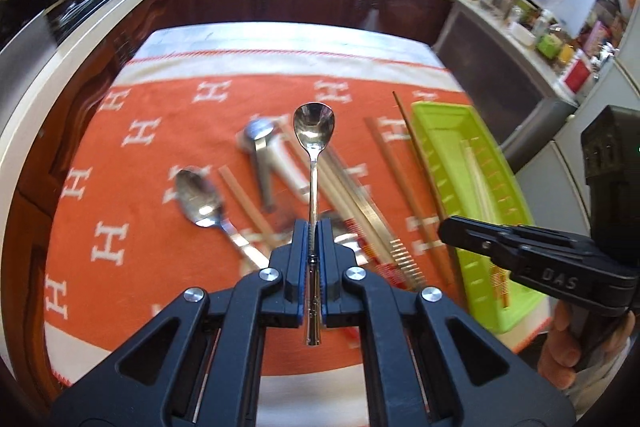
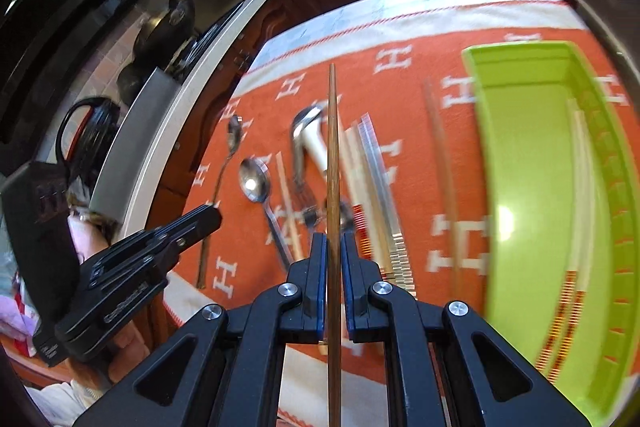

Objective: Organize utensils
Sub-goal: 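Place the chopstick in the tray with the right tool while the left tool carries a small spoon there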

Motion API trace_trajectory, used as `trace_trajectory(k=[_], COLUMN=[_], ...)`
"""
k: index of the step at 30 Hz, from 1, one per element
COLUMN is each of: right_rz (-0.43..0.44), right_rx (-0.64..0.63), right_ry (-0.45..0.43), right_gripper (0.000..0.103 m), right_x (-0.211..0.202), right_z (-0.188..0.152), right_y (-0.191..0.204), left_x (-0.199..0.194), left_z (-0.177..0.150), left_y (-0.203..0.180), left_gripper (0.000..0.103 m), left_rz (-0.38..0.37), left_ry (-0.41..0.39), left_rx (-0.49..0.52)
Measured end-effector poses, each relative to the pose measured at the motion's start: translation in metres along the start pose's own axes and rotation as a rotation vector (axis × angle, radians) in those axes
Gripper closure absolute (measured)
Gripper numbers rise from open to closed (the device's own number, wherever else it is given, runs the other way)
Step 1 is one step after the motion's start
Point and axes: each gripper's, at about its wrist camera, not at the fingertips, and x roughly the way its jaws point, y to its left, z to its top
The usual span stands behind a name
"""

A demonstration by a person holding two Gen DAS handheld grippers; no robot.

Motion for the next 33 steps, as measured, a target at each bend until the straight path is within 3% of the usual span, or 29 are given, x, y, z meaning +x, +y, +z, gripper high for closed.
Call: trace_trajectory(k=[9,19,22,24,26,33], right_rz=[-0.148,-0.252,-0.253,-0.26,-0.276,-0.276], right_rx=[0.078,0.107,0.114,0.123,0.133,0.13], right_ry=[-0.107,-0.086,-0.071,-0.071,-0.087,-0.112], right_gripper=[0.096,0.095,0.092,0.073,0.062,0.062], right_x=[-0.086,-0.107,-0.102,-0.091,-0.083,-0.084], right_z=[0.015,0.017,0.015,0.014,0.013,0.01], right_y=[-0.069,-0.138,-0.152,-0.156,-0.158,-0.155], left_x=[0.018,0.073,0.088,0.095,0.099,0.092], left_z=[0.033,0.025,0.019,0.015,0.012,0.006], left_y=[-0.097,-0.172,-0.177,-0.177,-0.178,-0.162], left_gripper=[0.101,0.101,0.1,0.101,0.1,0.1], left_rz=[-0.103,-0.133,-0.127,-0.116,-0.11,-0.083], left_ry=[0.036,0.162,0.203,0.225,0.237,0.228], left_rx=[0.042,0.066,0.071,0.076,0.078,0.104])
